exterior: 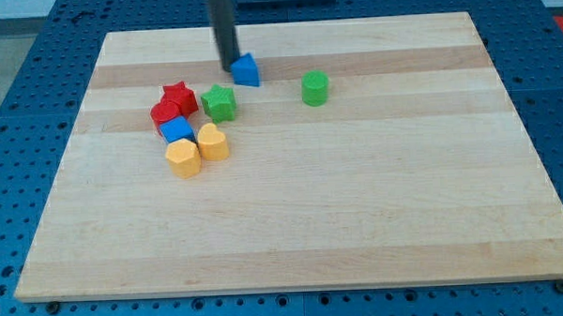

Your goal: Move the red star along with the green star right a bit

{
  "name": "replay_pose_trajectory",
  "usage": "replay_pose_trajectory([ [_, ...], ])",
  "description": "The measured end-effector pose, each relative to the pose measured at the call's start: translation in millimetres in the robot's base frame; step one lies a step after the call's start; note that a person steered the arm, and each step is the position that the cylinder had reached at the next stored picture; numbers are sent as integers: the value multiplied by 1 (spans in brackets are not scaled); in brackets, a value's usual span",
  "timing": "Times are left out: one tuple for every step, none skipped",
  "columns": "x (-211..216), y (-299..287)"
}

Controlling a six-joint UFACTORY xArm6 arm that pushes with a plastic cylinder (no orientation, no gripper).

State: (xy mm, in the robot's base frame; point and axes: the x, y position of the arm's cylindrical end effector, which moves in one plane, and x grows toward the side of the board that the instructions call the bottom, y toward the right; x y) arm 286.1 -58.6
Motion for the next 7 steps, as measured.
replay_pose_trajectory([
  [21,28],
  [28,34],
  [5,0],
  [-3,-72],
  [8,-143],
  [39,-172],
  [72,-137],
])
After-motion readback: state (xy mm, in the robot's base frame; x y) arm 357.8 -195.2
